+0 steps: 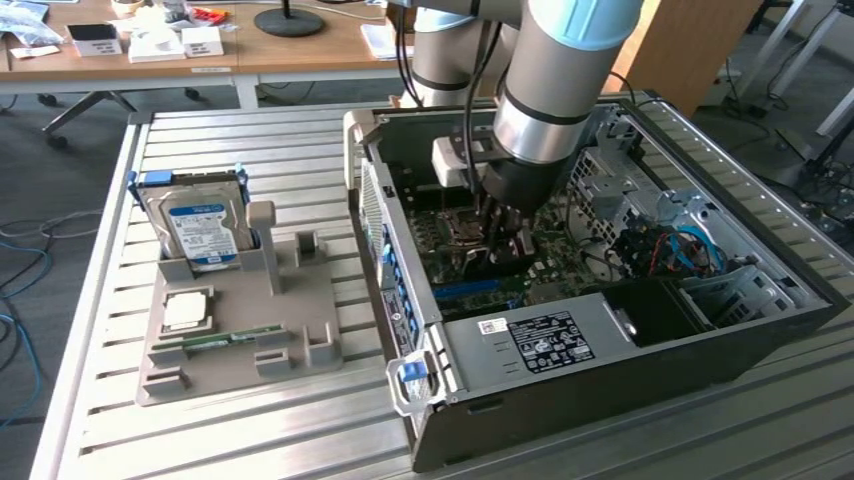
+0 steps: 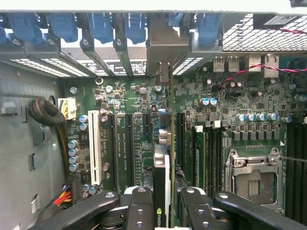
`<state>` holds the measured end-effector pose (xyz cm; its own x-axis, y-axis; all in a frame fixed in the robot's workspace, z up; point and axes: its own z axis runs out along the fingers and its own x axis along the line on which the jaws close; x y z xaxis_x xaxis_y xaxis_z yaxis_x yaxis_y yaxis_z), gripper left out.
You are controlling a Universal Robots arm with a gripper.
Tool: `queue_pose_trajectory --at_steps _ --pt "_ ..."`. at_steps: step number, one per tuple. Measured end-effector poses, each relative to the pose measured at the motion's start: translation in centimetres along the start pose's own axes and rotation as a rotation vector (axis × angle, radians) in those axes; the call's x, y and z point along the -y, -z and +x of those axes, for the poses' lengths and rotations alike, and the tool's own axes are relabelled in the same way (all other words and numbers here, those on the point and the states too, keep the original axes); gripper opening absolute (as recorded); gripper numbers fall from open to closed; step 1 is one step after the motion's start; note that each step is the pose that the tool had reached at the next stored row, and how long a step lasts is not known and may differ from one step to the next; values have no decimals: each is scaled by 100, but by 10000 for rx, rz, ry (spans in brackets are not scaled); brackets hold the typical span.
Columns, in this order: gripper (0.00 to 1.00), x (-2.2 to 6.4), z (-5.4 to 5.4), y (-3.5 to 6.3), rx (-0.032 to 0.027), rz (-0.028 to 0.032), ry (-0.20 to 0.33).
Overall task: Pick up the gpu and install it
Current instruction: 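Insert the gpu into the slot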
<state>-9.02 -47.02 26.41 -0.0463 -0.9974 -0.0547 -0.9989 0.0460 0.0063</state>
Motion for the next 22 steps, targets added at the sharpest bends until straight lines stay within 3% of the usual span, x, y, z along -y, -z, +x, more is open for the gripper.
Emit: queue_pose_trajectory --at_steps 22 --pt "27 0 -18 -15 -11 -17 253"
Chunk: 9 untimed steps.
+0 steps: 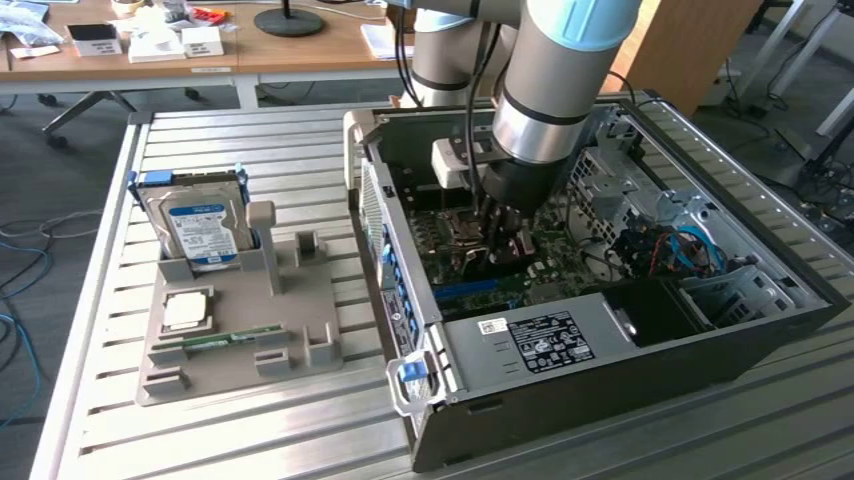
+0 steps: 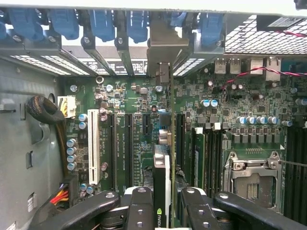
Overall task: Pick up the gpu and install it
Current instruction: 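Insert the gpu into the slot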
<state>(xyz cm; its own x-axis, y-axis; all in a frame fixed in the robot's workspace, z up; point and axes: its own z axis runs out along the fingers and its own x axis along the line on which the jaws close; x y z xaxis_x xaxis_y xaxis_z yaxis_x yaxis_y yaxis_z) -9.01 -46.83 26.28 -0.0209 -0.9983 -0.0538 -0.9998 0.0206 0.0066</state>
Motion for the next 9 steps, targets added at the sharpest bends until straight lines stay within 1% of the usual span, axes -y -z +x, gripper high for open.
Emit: queue_pose_trajectory --at_steps 3,9 --pt "27 0 0 -3 -12 -11 56" --pt "27 2 -2 -32 -11 -14 111"
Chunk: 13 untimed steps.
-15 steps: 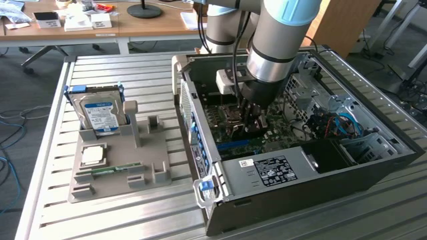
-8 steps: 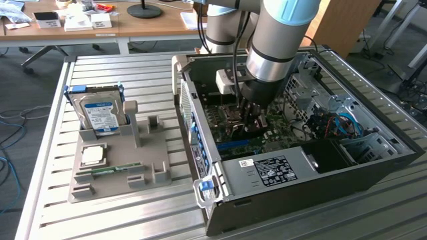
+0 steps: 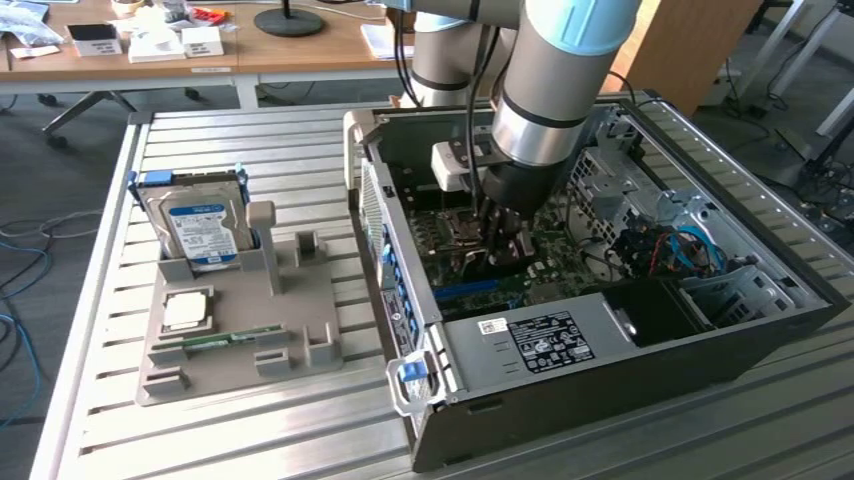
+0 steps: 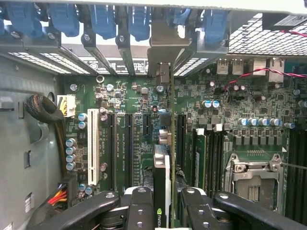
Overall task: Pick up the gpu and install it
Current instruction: 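Insert the gpu into the slot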
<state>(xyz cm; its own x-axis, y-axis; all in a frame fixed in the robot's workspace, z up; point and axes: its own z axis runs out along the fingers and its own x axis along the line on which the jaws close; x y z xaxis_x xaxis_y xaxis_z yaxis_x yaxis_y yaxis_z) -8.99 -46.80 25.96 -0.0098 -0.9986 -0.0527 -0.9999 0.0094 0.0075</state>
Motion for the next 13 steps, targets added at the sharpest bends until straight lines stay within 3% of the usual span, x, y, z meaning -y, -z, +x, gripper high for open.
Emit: queue_pose_trajectory --at_steps 13 --pt "27 0 1 -43 6 3 -1"
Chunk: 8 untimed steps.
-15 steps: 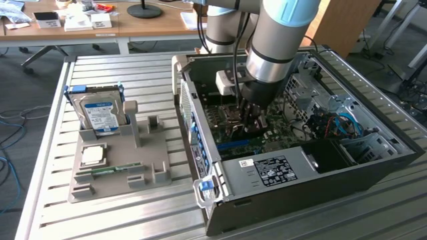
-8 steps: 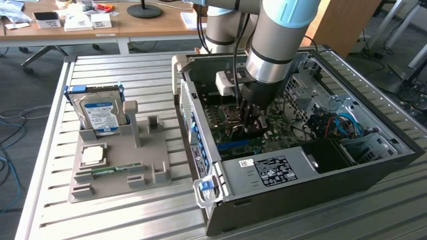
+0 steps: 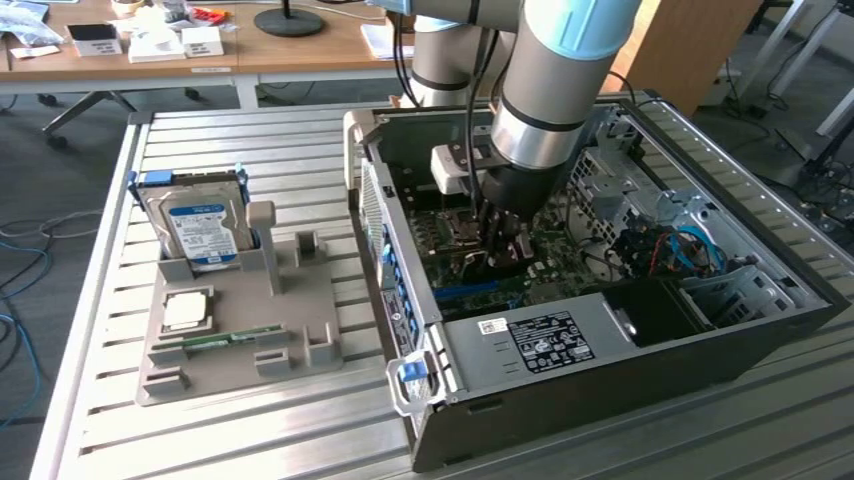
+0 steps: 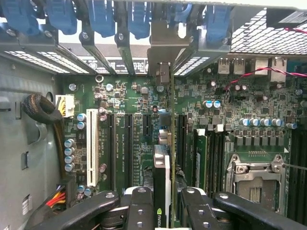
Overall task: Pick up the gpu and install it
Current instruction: 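Insert the gpu into the slot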
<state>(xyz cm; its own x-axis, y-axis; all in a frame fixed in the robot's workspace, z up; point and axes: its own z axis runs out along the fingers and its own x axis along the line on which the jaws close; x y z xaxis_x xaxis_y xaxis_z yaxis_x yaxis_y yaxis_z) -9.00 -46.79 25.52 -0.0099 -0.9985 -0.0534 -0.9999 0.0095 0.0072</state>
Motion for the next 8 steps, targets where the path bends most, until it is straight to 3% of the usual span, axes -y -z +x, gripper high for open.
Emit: queue_pose_trajectory --at_steps 8 --pt "27 -5 1 -19 -3 -1 -2"
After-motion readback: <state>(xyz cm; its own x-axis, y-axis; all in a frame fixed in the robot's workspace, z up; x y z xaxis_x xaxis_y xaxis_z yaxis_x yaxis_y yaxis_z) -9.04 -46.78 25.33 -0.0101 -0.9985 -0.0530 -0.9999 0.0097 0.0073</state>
